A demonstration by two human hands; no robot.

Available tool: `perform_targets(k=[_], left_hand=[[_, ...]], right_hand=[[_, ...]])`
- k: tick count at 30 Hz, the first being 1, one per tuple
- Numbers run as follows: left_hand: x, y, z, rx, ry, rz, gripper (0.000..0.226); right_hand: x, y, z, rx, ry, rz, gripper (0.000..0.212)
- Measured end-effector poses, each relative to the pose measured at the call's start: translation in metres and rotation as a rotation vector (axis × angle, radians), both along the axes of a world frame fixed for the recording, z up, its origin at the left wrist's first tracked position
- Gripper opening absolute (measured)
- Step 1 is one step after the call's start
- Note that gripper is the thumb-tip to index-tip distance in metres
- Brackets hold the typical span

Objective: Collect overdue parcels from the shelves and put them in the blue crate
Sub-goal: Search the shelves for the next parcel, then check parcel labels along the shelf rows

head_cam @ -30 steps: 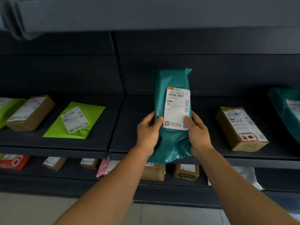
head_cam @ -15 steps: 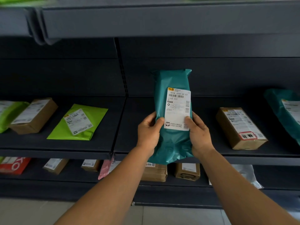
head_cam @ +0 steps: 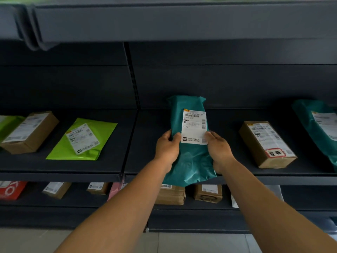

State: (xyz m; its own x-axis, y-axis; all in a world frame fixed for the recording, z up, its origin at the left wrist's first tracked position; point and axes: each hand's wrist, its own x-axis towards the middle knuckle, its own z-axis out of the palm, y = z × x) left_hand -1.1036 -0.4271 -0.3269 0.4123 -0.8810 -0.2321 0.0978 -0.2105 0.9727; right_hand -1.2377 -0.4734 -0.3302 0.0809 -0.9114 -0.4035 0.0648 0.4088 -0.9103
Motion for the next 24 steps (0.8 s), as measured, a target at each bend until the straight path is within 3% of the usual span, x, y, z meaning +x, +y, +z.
perform_targets(k=[10,14,20,24], left_hand=[[-0.003,0.0,0.011,0.062,-0.176,0.009,0.059],[-0.013,0.005,0.024,-0.028,-0.235,-0.001,0.059],[-0.043,0.019,0.043,-0.14,-0.226,-0.069,0.05],[-0.071,0.034,0.049,-0.143,-0.119,-0.141,0.051]], right_hand=[[0.002,0.006,0.019,-0.05,0.092,-0.009,0.028],[-0.001,0.022,0.035,-0.118,0.147,-0.104,0.051],[-0.014,0.056,0.059,-0.206,0.166,-0.249,0.049],[-0.029,0.079,0.068,-0.229,0.147,-0.322,0.046]])
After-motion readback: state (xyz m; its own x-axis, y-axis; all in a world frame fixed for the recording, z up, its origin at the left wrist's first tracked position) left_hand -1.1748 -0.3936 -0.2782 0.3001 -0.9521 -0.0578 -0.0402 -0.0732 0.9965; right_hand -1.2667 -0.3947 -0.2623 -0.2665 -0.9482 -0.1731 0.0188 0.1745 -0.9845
